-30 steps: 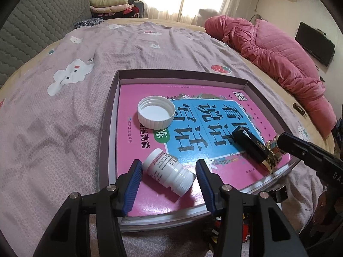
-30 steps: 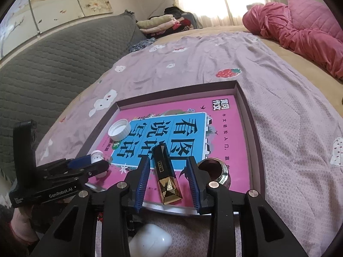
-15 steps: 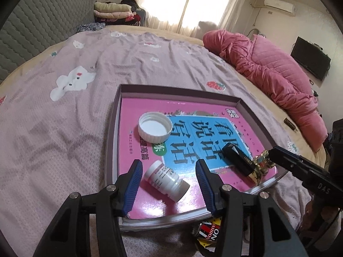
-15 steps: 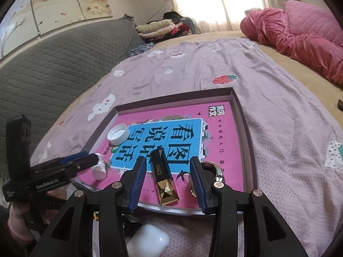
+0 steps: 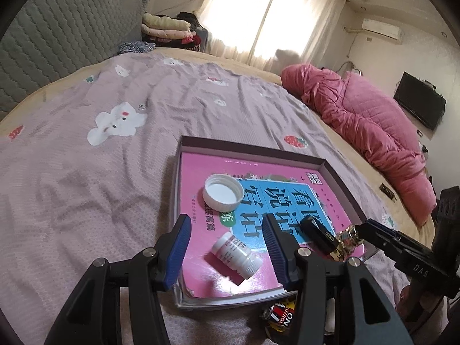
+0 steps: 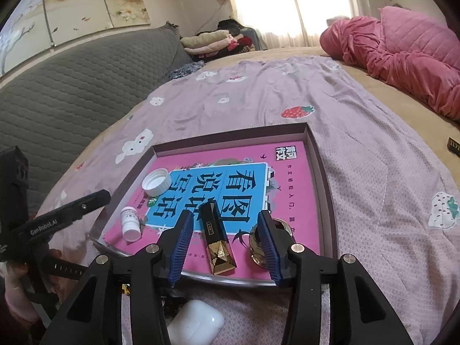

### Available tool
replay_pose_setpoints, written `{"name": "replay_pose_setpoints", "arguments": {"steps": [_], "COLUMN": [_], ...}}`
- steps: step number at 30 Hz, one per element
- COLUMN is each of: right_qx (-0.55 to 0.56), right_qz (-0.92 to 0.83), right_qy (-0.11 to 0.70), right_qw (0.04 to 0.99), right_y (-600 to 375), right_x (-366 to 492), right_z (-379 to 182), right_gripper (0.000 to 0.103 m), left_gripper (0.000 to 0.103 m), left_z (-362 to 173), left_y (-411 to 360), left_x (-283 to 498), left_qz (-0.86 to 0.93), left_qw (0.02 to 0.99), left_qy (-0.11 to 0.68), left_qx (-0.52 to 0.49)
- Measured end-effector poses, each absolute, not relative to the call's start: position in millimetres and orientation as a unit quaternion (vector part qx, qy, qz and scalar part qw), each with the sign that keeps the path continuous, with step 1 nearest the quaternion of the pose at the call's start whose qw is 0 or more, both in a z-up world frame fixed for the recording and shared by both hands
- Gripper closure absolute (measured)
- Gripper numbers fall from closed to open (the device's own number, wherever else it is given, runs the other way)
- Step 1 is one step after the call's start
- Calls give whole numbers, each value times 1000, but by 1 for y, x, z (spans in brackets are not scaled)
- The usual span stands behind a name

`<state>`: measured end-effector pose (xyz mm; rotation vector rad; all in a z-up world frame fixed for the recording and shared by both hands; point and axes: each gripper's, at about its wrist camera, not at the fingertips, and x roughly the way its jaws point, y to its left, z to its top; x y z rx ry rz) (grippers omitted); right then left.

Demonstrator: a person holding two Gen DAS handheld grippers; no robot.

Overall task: Organize rigid objects
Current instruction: 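Open both tools and withdraw them from the box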

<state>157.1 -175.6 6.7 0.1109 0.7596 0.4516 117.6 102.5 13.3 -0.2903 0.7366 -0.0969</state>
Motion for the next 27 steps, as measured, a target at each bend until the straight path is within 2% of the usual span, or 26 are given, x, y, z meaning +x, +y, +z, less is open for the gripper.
{"name": "replay_pose_setpoints", "arguments": {"steps": [10,16,20,27], "right_qx": [54,51,42,34], "right_qz": [215,216,219,213], "right_qy": [356,351,341,339], "right_qw": [908,910,913,916], "right_y": [-179,-179,-179,-184], "right_x": [151,146,141,132], "right_z": [13,16,18,16], "right_gripper": [52,47,42,39], "left_gripper": [52,52,43,43], "left_z": [18,23,26,32], "left_y": [104,102,102,100], "left_x": [103,93,86,76], "left_qz": [-38,-35,-32,-24], "left_qw": [924,928,929,932], "left_qy": [354,348,345,338], "left_qx": [-139,-131,-131,-129]}}
